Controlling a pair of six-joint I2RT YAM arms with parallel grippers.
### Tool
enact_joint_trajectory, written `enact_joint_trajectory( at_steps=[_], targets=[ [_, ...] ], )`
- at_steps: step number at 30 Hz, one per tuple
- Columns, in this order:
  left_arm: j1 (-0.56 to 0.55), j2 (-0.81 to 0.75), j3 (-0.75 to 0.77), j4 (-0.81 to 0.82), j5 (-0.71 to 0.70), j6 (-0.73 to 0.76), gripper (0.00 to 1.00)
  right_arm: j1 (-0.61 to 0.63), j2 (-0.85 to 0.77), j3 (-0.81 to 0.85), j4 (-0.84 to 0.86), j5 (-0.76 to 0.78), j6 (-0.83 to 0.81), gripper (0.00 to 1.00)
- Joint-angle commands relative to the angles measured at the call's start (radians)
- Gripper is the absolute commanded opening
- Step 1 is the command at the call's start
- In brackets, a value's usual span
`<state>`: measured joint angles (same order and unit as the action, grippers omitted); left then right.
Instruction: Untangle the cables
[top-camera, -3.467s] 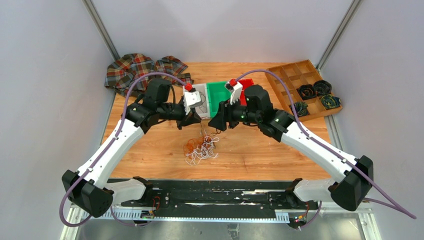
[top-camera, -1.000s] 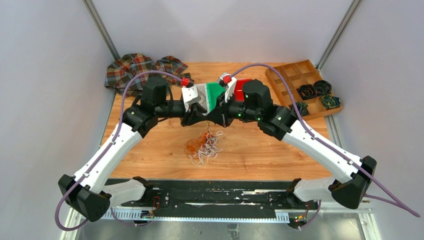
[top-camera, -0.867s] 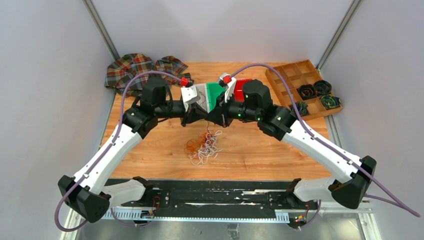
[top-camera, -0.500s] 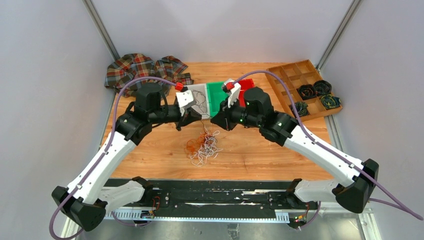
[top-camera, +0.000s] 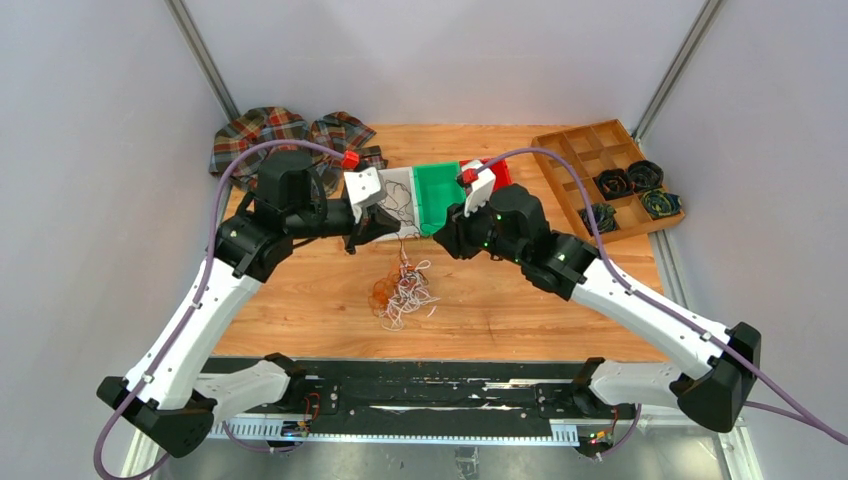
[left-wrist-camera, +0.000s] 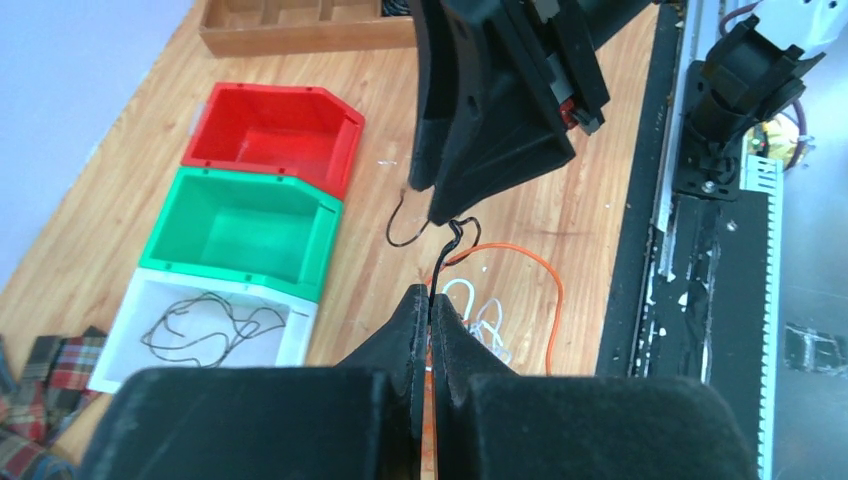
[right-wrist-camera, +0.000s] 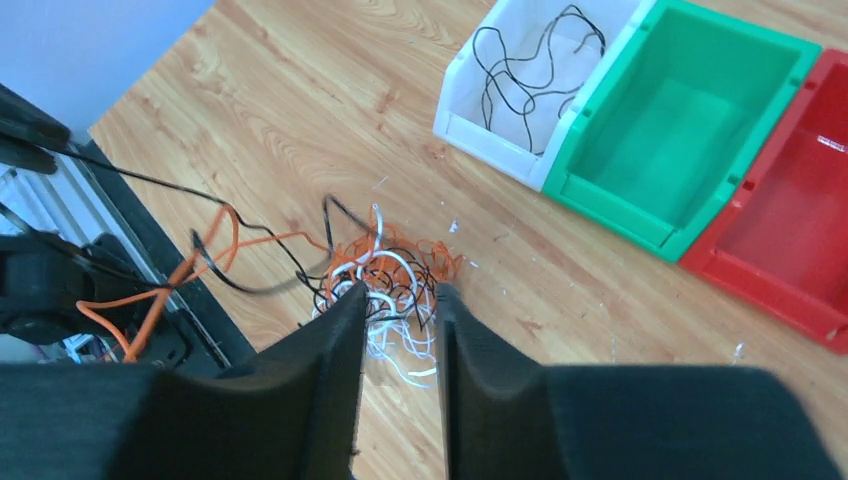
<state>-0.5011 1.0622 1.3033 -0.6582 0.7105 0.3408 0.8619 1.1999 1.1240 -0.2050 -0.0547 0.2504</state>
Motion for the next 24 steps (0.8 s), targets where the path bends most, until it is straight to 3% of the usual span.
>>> enact_joint_trajectory(
  at_steps=[1, 4, 8, 12, 19, 24],
  targets=[
    [-0.005, 0.005, 0.042, -0.037, -0.044, 0.058, 0.01, 0.017, -0.115, -0.045, 0.047, 0.093, 0.006, 0.39],
    [-0.005, 0.01, 0.017, -0.006, -0.142, 0.066, 0.0, 0.039, -0.203, -0.103, 0.125, 0.086, 0.015, 0.54],
    [-0.005, 0.028, 0.015, 0.036, -0.255, 0.025, 0.01, 0.104, -0.221, -0.117, 0.202, 0.089, -0.011, 0.6],
    [-0.005, 0.036, 0.023, 0.042, -0.228, -0.016, 0.01, 0.169, -0.129, -0.026, 0.207, 0.082, -0.076, 0.62],
    [-0.005, 0.004, 0.019, 0.023, -0.173, -0.011, 0.0, 0.187, 0.028, 0.07, 0.246, 0.105, -0.105, 0.61],
    [-0.005, -0.02, 0.018, -0.019, -0.149, 0.009, 0.0, 0.186, 0.067, 0.074, 0.258, 0.228, -0.102, 0.46]
  ],
)
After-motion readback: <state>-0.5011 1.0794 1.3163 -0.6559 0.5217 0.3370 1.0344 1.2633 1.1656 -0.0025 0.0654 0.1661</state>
